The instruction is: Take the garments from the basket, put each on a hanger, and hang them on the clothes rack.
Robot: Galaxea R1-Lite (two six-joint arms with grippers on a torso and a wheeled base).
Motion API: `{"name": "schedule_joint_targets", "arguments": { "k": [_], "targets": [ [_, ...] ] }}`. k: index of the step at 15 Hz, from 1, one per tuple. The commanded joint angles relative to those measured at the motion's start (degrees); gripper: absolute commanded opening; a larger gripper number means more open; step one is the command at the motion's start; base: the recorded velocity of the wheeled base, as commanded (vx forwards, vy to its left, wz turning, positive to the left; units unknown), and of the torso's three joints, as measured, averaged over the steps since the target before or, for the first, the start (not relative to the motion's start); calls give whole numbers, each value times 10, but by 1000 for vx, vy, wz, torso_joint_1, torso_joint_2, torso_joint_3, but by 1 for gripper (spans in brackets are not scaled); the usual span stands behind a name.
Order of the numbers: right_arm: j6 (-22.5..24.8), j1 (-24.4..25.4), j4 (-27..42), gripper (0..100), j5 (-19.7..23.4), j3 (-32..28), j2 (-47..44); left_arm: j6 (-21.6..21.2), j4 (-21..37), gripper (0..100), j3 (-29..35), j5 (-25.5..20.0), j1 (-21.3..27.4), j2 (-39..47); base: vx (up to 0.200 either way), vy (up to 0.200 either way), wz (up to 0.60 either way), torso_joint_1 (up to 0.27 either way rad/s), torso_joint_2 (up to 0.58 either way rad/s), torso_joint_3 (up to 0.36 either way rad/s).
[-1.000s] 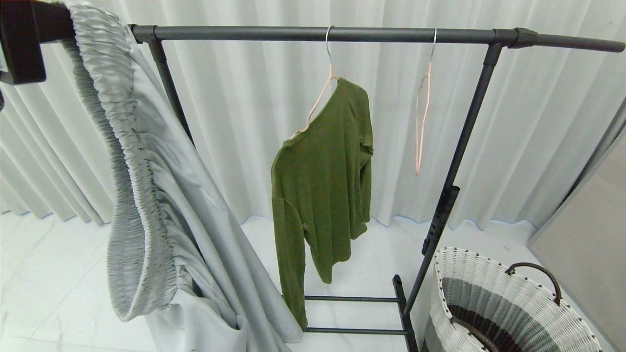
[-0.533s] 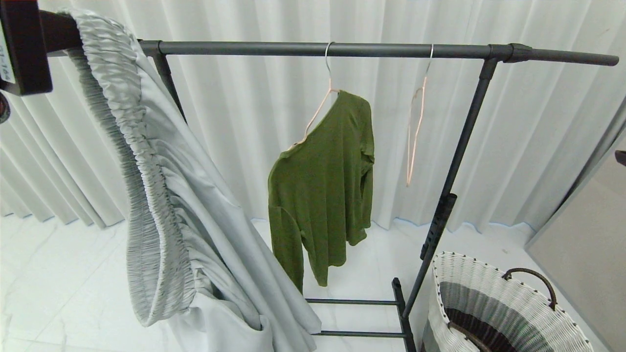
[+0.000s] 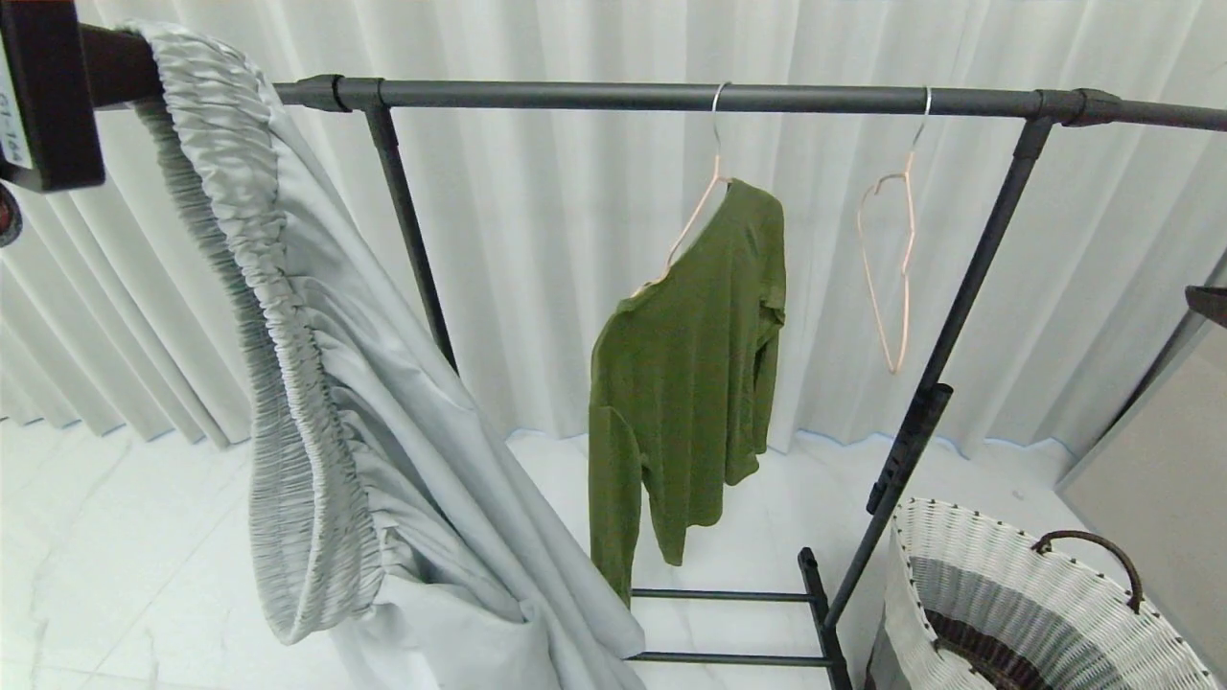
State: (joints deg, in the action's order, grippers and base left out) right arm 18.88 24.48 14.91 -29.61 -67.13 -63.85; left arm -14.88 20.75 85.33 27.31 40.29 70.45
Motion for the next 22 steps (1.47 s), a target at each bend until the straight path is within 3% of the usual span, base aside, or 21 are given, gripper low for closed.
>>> {"name": "schedule_joint_targets", "arguments": {
  "k": [1, 6, 9, 15, 22],
  "targets": [
    [0, 0, 0, 100, 1, 1, -2, 1, 0, 0, 0, 0, 1, 0, 0, 0, 0, 0, 0, 0],
    [-7, 0, -21, 100, 1, 1, -18, 0, 0, 0, -1, 0, 1, -3, 0, 0, 0, 0, 0, 0],
    [-28, 0, -43, 100, 2, 0, -32, 0, 0, 0, -5, 0, 1, -3, 200, 0, 0, -4, -1, 2],
    [-96, 1, -46, 100, 37, -1, -64, 0, 0, 0, -8, 0, 2, -3, 200, 0, 0, 1, 1, 4],
    [-205, 22, -103, 100, 40, -15, -187, 4, -1, 0, -10, -4, 2, -3, 0, 0, 0, 0, 0, 0]
  ]
}}
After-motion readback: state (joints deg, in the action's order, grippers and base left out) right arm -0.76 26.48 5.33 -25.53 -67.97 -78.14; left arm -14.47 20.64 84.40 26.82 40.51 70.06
